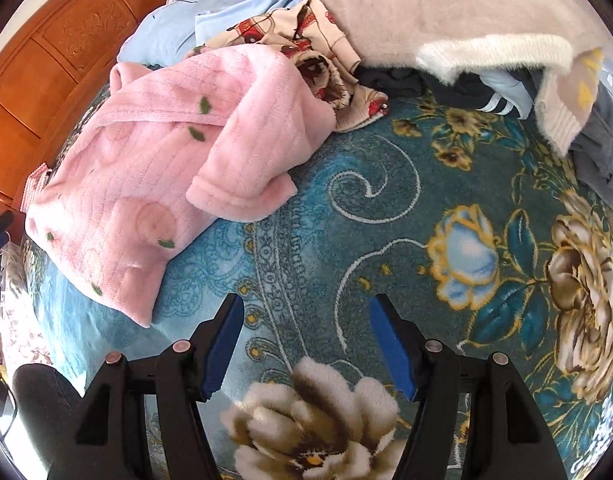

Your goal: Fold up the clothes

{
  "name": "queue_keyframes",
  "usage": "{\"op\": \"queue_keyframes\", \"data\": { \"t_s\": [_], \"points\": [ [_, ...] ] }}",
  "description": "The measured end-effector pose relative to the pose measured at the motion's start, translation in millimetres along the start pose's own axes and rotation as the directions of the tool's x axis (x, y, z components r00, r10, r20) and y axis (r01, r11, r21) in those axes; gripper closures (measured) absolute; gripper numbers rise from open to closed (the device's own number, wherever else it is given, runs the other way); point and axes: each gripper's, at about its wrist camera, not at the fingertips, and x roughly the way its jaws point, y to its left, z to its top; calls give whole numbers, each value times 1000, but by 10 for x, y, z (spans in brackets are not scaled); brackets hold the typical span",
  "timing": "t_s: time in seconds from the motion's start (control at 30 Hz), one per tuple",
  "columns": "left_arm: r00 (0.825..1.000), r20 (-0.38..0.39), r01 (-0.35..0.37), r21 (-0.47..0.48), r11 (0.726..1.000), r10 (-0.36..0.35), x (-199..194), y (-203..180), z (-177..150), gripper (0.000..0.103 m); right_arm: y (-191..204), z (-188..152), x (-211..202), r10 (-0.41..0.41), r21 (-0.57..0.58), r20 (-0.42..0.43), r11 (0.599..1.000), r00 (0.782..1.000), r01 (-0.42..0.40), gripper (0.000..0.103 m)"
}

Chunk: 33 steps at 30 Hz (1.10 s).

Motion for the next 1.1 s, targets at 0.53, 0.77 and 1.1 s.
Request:
{"op": "queue_keyframes", "data": {
  "t_s": [0.53,0.77,1.1],
  "points": [
    [975,-1,-140,775,616,222,1008,-1845,-585,28,-130,-124,56,-5,25,-51,1000,999,7,36],
    [972,-6,-177,639,749,235,1026,-1594,-358,86,-85,-63,47,-16,33,-58,999,998,18,36],
    [989,113,-103,48,994,97,192,-307,108,89,83,-42,87,-6,3,-81,1000,997,7,36]
  ]
}}
